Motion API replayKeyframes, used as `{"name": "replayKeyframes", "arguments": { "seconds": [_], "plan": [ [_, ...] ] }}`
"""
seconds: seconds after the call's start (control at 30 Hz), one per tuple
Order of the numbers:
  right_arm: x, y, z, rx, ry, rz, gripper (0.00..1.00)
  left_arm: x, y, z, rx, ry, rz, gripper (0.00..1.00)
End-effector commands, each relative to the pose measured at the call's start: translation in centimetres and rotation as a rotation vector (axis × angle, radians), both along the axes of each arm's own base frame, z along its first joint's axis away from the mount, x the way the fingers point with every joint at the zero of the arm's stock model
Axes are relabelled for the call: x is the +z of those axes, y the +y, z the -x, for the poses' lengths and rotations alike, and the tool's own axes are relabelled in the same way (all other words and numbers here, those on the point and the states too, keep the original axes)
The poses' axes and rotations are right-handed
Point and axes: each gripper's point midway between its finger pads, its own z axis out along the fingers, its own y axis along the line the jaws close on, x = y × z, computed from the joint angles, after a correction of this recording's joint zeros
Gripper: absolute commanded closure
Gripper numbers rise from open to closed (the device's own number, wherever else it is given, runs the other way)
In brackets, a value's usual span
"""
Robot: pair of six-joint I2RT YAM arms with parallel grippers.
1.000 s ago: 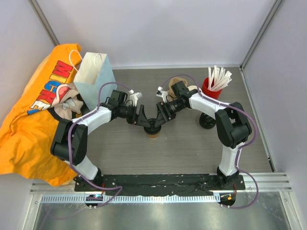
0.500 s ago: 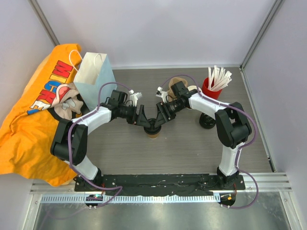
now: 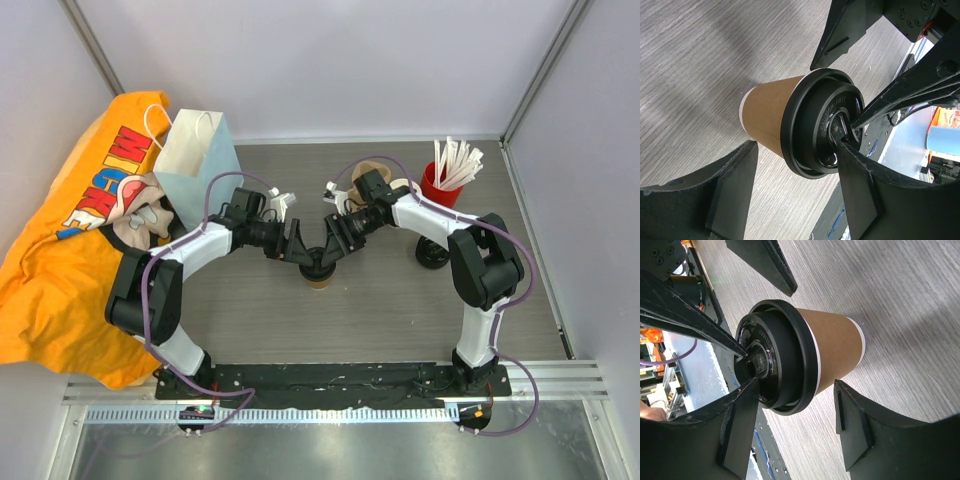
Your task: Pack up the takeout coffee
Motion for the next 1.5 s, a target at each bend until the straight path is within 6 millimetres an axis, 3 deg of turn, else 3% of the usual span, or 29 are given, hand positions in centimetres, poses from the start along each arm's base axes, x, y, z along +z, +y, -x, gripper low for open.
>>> {"name": "replayKeyframes", "arguments": {
  "seconds": [0.0,0.37,0.63,0.83,1.07,1.47],
  "plan": [
    [-4.1,-0.8,-0.6,-0.003,-0.068,0.175,0.36,-3.5,1.8,-1.4,0.069,-0.029,-0.154,0.34],
    [-4.5,-0.7,-0.4,0.011,-0.064,0.195,0.37,-5.5,2.9,-1.7,0.093,-0.001,-0.247,0.41],
    [0.9,1.2,-0.1,0.071,-0.037,0.003,0.29,-5.8,2.8,-1.7,0.091,0.013,-0.252,0.44],
    [3.4,0.9,-1.1,0.057,0.028,-0.121,0.26,-5.6,2.8,-1.7,0.09,0.007,-0.25,0.45],
    [3.4,1.0,-1.8,0.047,0.067,-0.153,0.28,-5.6,2.9,-1.7,0.091,0.007,-0.252,0.45],
    [1.4,1.4,-2.3,0.04,0.138,-0.15,0.44,-5.7,2.8,-1.7,0.089,0.009,-0.25,0.45]
  ]
}}
